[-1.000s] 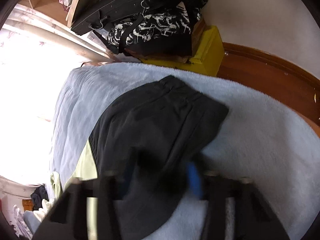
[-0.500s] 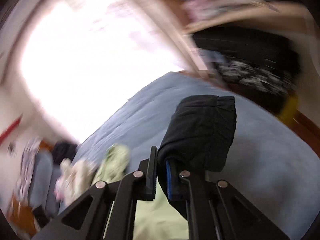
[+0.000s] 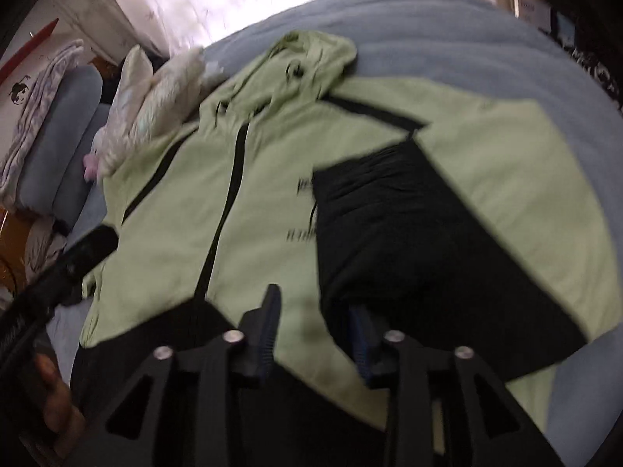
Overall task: Fold large clothes
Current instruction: 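Carry the grasped sleeve across the jacket body with the right gripper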
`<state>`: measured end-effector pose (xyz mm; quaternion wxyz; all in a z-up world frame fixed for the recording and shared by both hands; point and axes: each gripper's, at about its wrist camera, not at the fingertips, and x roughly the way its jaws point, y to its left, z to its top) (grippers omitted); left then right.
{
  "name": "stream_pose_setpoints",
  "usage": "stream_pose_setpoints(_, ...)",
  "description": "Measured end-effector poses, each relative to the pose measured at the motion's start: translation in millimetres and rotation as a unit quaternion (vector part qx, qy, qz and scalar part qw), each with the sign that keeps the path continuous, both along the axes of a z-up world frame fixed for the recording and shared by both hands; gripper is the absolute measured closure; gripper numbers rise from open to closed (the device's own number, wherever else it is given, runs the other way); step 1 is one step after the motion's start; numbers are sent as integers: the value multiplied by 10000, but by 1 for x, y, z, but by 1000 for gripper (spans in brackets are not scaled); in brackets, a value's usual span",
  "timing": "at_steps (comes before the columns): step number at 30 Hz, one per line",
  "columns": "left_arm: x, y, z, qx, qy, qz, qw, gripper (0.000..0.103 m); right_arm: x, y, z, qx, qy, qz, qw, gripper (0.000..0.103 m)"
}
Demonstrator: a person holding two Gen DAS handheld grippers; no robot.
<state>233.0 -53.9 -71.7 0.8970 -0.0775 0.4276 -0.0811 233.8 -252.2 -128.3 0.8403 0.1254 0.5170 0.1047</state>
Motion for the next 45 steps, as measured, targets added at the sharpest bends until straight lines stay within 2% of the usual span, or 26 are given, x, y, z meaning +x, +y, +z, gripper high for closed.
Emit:
stream_pose_setpoints(1, -2, 0, -4, -91, 35, -64, 9999, 49, -6, 2, 0, 50, 10, -13, 10000, 52)
stream_pose_setpoints(3, -2, -4, -8, -221, 85, -154, 9996, 49, -20, -6, 5, 262, -82, -114, 9996, 47)
stream_pose_setpoints(5, -3, -13, -11, -314, 116, -311, 9990, 49, -34, -18, 10, 454, -128, -293, 9985, 47)
stream_pose_setpoints(8, -6, -36, -10, -308, 128, -633, 9974, 49, -62, -39, 14, 591, -147, -918, 9939, 47)
stream_pose_setpoints(12, -13, -76, -9, -189, 136, -1232, 9921, 48, -103, -69, 22, 199, -416, -1877, 9811, 47)
stream_pose_setpoints(14, -16, -100, -11, -71, 195, -1551, 9877, 40, -113, -80, 26, 14, -480, -2179, 9748, 47)
stream_pose_setpoints(17, -19, -136, -19, 174, 304, -1918, 9808, 38, -122, -95, 34, -97, -586, -2407, 9688, 47)
stream_pose_setpoints(21, -14, -173, -38, 668, 475, -2126, 9737, 38, -132, -112, 42, -113, -702, -2558, 9641, 47)
stream_pose_setpoints(24, -6, -193, -55, 1158, 593, -2039, 9703, 39, -134, -116, 38, -68, -672, -2561, 9643, 47)
stream_pose_setpoints(25, -2, -197, -61, 1350, 585, -1999, 9687, 54, -133, -115, 36, -76, -668, -2562, 9643, 47)
stream_pose_setpoints(26, 1, -201, -65, 1513, 577, -2003, 9663, 81, -134, -116, 34, -90, -647, -2560, 9645, 47)
stream_pose_setpoints(28, 7, -204, -64, 1687, 540, -2013, 9634, 94, -134, -115, 31, -65, -610, -2551, 9650, 47)
stream_pose_setpoints(30, 8, -198, -48, 1685, 200, -1975, 9655, 96, -135, -115, 29, -11, -590, -2549, 9652, 47)
stream_pose_setpoints(32, 6, -184, -17, 1640, -371, -1760, 9699, 97, -137, -116, 31, 35, -645, -2536, 9651, 47)
stream_pose_setpoints(35, -3, -145, 24, 1259, -1054, -1333, 9774, 97, -139, -114, 39, 83, -816, -2526, 9641, 47)
stream_pose_setpoints(37, -4, -102, 39, 996, -1261, -802, 9837, 95, -141, -112, 44, 122, -960, -2499, 9634, 47)
stream_pose_setpoints(39, -1, -60, 33, 758, -1092, -315, 9906, 86, -141, -108, 46, 68, -1017, -2468, 9637, 47)
stream_pose_setpoints(41, 7, -18, 9, 357, -520, -154, 9979, 51, -138, -103, 44, 40, -949, -2409, 9659, 47)
stream_pose_setpoints(43, 11, 20, -20, -171, 80, -63, 9998, 50, -134, -98, 39, 95, -860, -2338, 9684, 47)
stream_pose_setpoints(45, 14, 44, -39, -560, 444, -110, 9974, 50, -130, -90, 35, 144, -762, -2238, 9715, 47)
